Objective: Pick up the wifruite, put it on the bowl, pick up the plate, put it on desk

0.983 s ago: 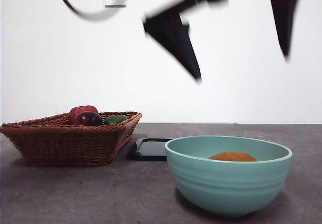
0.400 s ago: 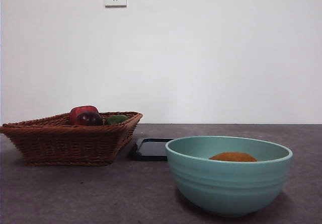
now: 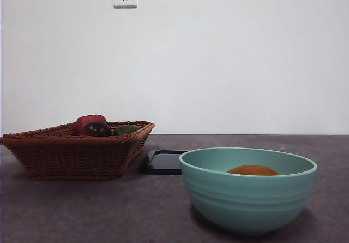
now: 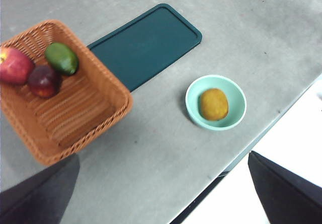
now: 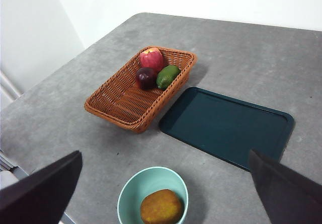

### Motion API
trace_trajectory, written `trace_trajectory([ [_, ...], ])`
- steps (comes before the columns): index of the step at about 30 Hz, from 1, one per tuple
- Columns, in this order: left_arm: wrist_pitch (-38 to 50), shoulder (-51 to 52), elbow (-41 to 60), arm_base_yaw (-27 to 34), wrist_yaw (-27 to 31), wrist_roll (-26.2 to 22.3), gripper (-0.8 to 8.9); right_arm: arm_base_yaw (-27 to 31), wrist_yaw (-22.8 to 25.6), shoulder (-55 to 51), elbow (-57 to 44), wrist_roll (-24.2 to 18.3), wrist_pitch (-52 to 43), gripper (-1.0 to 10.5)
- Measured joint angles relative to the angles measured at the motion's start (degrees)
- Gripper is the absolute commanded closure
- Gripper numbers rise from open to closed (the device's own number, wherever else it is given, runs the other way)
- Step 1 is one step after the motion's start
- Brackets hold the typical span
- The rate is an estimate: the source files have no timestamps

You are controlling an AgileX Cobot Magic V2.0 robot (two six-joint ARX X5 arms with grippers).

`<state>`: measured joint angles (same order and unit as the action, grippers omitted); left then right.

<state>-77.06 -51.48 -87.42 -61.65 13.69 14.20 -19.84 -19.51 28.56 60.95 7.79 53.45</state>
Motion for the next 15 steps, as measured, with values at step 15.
trace_trajectory([
  [15,9.2,26.1,23.3,0.0,-0.1,2.9,2.82,0.0,0.0,0.0,0.0,0.0,-0.1,3.8],
])
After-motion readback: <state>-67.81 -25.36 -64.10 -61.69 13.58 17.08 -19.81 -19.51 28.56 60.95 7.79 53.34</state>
